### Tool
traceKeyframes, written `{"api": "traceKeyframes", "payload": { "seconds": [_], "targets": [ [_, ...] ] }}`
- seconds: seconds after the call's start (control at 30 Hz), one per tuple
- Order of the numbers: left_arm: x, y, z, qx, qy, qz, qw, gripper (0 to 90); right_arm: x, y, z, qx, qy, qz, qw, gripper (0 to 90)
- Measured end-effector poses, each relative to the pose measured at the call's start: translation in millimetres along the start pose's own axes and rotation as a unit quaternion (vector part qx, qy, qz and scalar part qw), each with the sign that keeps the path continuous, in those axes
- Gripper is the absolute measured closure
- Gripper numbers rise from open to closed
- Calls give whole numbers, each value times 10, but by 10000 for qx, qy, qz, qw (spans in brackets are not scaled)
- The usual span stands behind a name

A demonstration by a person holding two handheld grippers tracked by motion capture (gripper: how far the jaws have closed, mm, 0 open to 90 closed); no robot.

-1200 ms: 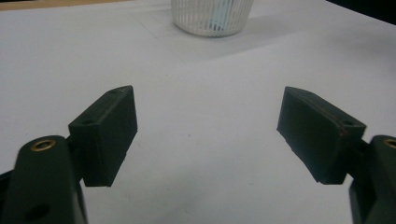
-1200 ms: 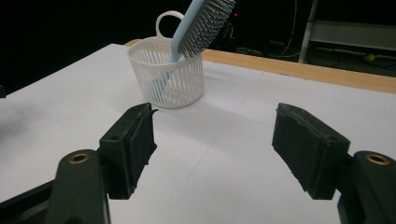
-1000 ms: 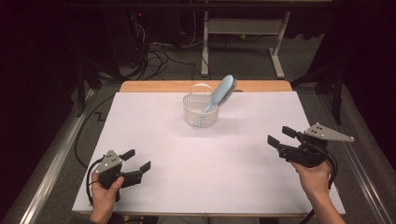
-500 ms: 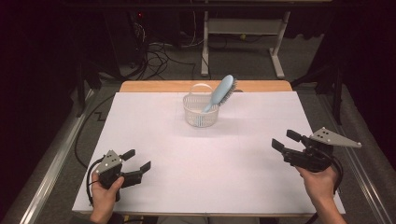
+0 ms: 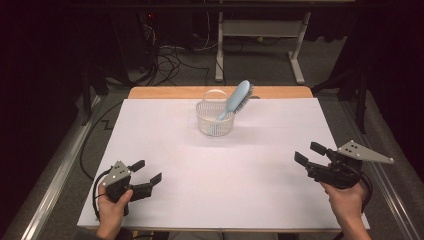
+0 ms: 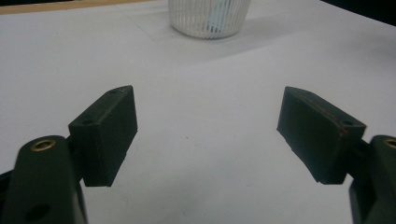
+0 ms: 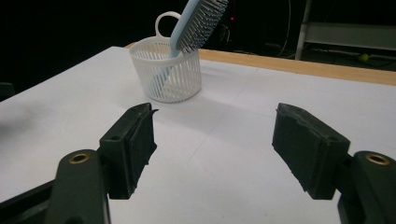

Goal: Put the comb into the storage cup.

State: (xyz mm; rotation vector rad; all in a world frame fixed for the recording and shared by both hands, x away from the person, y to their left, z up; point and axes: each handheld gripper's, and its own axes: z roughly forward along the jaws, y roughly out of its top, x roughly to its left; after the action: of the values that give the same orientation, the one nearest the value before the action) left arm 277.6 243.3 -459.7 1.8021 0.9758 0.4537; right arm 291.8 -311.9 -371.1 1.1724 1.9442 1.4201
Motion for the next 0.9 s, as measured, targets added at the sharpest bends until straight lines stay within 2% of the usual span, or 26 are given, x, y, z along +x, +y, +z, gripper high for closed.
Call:
{"api": "traceKeyframes", "payload": {
  "seconds": [0.9],
  "targets": [
    [4, -1, 4, 13, 7, -15, 10000, 210, -64, -163, -171, -63, -112, 160, 9998, 300]
  ]
}}
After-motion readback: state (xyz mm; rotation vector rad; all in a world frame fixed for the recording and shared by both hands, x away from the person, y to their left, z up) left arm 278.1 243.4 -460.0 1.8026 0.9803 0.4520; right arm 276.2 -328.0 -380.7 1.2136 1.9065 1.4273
